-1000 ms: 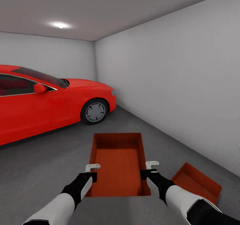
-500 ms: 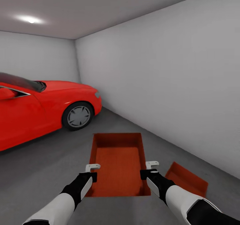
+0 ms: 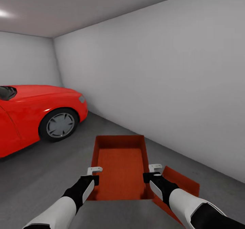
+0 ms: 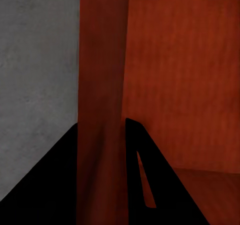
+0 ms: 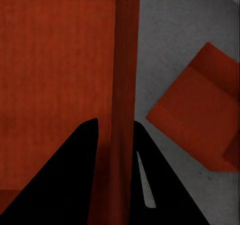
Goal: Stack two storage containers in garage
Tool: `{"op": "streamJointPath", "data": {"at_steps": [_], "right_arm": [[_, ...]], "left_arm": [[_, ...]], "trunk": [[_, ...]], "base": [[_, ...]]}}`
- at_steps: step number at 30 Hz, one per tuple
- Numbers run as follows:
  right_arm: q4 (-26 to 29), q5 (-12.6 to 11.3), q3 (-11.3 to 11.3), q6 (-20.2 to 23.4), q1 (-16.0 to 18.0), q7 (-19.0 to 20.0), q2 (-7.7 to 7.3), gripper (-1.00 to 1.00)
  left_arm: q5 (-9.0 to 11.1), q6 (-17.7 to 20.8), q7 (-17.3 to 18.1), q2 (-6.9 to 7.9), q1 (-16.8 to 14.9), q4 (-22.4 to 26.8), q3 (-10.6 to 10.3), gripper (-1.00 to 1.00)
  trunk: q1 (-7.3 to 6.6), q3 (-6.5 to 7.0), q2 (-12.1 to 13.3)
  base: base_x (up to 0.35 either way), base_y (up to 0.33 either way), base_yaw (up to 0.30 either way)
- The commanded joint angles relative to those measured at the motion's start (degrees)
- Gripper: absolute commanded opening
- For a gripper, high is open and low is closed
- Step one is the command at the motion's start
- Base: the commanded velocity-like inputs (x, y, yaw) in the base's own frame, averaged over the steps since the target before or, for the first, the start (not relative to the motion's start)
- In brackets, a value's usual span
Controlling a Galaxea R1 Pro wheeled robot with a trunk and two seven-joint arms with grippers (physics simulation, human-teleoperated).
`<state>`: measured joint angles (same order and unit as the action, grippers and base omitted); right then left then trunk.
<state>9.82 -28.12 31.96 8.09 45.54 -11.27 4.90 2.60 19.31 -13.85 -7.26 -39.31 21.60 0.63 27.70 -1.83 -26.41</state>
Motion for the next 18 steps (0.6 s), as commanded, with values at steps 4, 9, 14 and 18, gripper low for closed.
{"op": "streamJointPath", "data": {"at_steps": [4, 9, 14, 18], "right_arm": [[0.28, 0.26, 0.56, -1.67, 0.08, -0.33, -0.68, -1.0], [0.28, 0.26, 0.56, -1.67, 0.08, -0.33, -0.68, -1.0], [0.28, 0.26, 0.56, -1.67, 0.1, -0.33, -0.74, -1.0], [0.28, 0.26, 0.56, -1.67, 0.08, -0.33, -0.75, -1.0]], "left_arm": [[1.18, 0.29, -0.39, 1.82, 0.03, -0.07, -0.46, -1.0], [1.18, 0.29, -0.39, 1.82, 0.03, -0.07, -0.46, -1.0], [1.18, 0.29, -0.39, 1.82, 0.03, -0.07, -0.46, -1.0], [1.18, 0.29, -0.39, 1.82, 0.03, -0.07, -0.46, -1.0]], "trunk": [[0.06, -0.13, -0.12], [0.06, -0.13, -0.12], [0.06, -0.13, -0.12], [0.06, -0.13, -0.12]], "base": [[0.321, 0.0, -0.286], [0.321, 0.0, -0.286], [0.321, 0.0, -0.286], [0.321, 0.0, -0.286]]}}
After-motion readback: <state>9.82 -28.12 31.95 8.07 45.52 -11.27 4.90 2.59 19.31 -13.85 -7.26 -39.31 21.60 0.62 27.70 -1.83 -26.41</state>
